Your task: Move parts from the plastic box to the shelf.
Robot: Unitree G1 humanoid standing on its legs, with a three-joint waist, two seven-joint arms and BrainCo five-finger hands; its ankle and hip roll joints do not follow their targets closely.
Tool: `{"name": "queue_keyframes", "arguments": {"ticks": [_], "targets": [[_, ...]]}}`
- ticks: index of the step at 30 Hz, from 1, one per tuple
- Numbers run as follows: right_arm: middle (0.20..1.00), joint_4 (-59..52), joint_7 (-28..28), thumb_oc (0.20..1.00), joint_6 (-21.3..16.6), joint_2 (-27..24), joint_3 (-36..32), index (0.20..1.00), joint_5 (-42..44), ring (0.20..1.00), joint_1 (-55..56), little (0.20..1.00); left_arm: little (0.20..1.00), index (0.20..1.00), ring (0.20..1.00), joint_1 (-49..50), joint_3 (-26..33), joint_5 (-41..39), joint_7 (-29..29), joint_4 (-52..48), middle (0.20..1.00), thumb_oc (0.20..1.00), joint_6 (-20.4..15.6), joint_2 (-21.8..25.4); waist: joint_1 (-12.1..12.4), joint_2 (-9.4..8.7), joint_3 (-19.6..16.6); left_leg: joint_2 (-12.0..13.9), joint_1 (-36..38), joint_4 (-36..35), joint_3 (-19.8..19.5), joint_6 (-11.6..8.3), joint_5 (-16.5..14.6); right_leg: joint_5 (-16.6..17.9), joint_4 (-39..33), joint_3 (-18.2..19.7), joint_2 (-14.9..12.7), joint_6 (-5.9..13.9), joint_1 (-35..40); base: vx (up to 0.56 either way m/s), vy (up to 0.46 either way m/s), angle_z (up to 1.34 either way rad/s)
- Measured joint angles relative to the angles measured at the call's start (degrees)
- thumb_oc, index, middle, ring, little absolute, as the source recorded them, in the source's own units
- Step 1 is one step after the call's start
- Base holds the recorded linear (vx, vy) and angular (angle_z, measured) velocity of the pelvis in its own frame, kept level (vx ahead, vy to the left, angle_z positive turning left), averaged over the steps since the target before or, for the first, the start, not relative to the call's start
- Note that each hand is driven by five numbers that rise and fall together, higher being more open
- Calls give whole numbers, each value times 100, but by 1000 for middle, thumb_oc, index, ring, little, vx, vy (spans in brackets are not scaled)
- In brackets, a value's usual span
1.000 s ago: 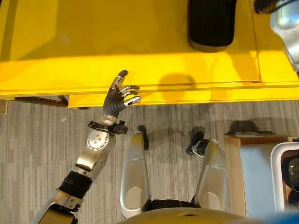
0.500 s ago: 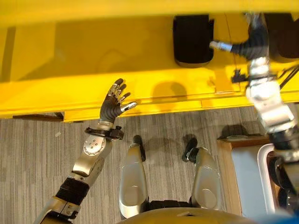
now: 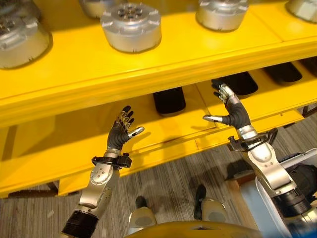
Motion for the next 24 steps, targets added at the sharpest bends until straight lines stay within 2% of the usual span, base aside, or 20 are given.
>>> {"name": "queue_keyframes", "arguments": {"ticks": [2, 5, 6, 7, 11, 12, 13, 15, 16, 17, 18, 19, 20, 21, 22, 23, 24], "targets": [[1000, -72, 60, 1000, -7, -9, -90, 1000, -5, 1000, 134, 1000, 1000, 1000, 1000, -5, 7, 126, -8, 4, 1000, 1000, 6, -52, -96, 43, -76, 69, 20, -21, 34, -13, 17, 49, -122, 33, 82, -18, 39, 52, -91, -14], [1000, -200, 70, 1000, -33, -2, -222, 1000, -8, 1000, 484, 1000, 1000, 1000, 1000, 112, 48, 172, -1, 23, 1000, 1000, 6, -123, -100, 97, -177, 182, 226, -27, 80, 0, 9, 52, -266, 124, 236, -41, 193, 16, -164, -21], [1000, -239, 93, 1000, -54, -7, -286, 1000, -13, 1000, 629, 1000, 1000, 1000, 1000, 160, 66, 180, -1, 33, 1000, 1000, 7, -142, -147, 142, -267, 303, 236, -4, 110, 12, 3, 26, -231, 123, 333, -73, 188, -18, -215, -28], [1000, -278, 99, 1000, -54, -1, -367, 1000, -12, 1000, 718, 1000, 1000, 1000, 1000, 187, 99, 180, 1, 63, 1000, 1000, 5, -144, -134, 145, -284, 316, 271, 6, 126, 32, 17, -15, -202, 188, 383, -128, 194, -15, -185, -29], [1000, -252, 100, 1000, -113, -6, -451, 1000, 0, 1000, 815, 1000, 1000, 1000, 1000, 246, 92, 191, 7, 318, 1000, 1000, 9, -192, -224, 125, -305, 539, 283, 80, 11, 456, 351, -121, -138, 267, 630, -293, 177, -18, -212, -17], [1000, -253, 101, 1000, -133, -7, -475, 1000, 1, 1000, 855, 1000, 1000, 1000, 1000, 256, 57, 191, 4, 401, 1000, 1000, 17, -227, -219, 114, -302, 562, 234, 124, -34, 482, 588, -167, -121, 265, 644, -362, 176, -35, -158, 10], [1000, -262, 101, 1000, -160, -4, -587, 1000, 6, 1000, 951, 1000, 1000, 1000, 1000, 227, -45, 192, -5, 475, 1000, 1000, 20, -253, -213, 62, -268, 561, 26, 291, -152, 285, 1052, -201, -139, 247, 633, -415, 170, -53, -128, 22], [1000, -276, 96, 1000, -165, -8, -766, 1000, 12, 1000, 1117, 1000, 1000, 1000, 1000, 244, -147, 192, -28, 491, 1000, 1000, 23, -297, -215, -8, -221, 546, -256, 521, -270, 2, 1494, -199, -280, 226, 593, -439, 198, -35, -58, 24], [1000, -274, 89, 1000, -165, -5, -806, 1000, 20, 1000, 1167, 1000, 1000, 1000, 1000, 267, -160, 192, -53, 494, 1000, 1000, 28, -323, -163, -104, -158, 377, -372, 691, -632, -123, 1310, -166, -317, 273, 543, -501, 183, 19, -32, -2], [1000, -275, 90, 1000, -165, -2, -808, 1000, 33, 1000, 1194, 1000, 1000, 1000, 1000, 291, -168, 191, -90, 491, 1000, 1000, 43, -327, -88, -115, -146, 130, -436, 772, -926, -204, 983, -156, -353, 300, 516, -509, 163, 8, -28, -15], [1000, -298, 95, 1000, -165, -2, -778, 1000, 58, 1000, 1191, 1000, 1000, 1000, 1000, 316, -167, 191, -94, 462, 1000, 1000, 46, -332, -78, -141, -128, -221, -546, 901, -1097, -151, 628, -19, -389, 405, 492, -494, 110, 43, -26, -35], [1000, -310, 92, 1000, -170, -11, -707, 1000, 77, 1000, 1083, 1000, 1000, 1000, 1000, 383, -117, 191, -93, 357, 1000, 1000, 12, -377, -16, -285, -127, -965, -632, 847, -1818, -151, 139, 120, -411, 658, 348, -685, -52, 61, 11, -87], [1000, -266, 124, 1000, -170, -56, -592, 1000, 72, 1000, 902, 1000, 1000, 1000, 1000, 468, -132, 193, -100, 371, 1000, 1000, 11, -425, 170, -297, -104, -1714, -595, 478, -2528, 74, -100, 214, -532, 1017, 350, -542, -144, 77, 25, -92], [1000, -232, 132, 1000, -170, 15, -589, 1000, 77, 1000, 840, 1000, 1000, 1000, 1000, 484, -133, 195, -111, 365, 1000, 1000, 45, -425, 142, -261, -53, -2027, -668, 488, -2432, 356, -262, 381, -700, 1070, 432, -523, -50, 63, 31, -86], [1000, -165, 132, 1000, -167, 70, -554, 1000, 76, 1000, 772, 1000, 1000, 1000, 1000, 493, -122, 206, -120, 366, 1000, 1000, 44, -420, 154, -275, -35, -2259, -688, 440, -2720, 516, -353, 410, -715, 1190, 489, -567, -52, 20, 39, -62], [1000, -133, 145, 1000, -165, 76, -507, 1000, 75, 1000, 695, 1000, 1000, 1000, 1000, 522, -110, 245, -128, 355, 1000, 1000, 30, -389, 247, -279, -30, -2478, -688, 348, -3052, 597, -404, 404, -706, 1380, 579, -572, -103, 81, 73, -104], [1000, -169, 187, 1000, -170, 49, -487, 1000, 75, 1000, 644, 1000, 1000, 1000, 1000, 540, -99, 320, -143, 345, 1000, 1000, 24, -311, 308, -214, 24, -2477, -728, 352, -3108, 645, -411, 402, -679, 1422, 726, -597, -122, 127, 112, -112]]}}
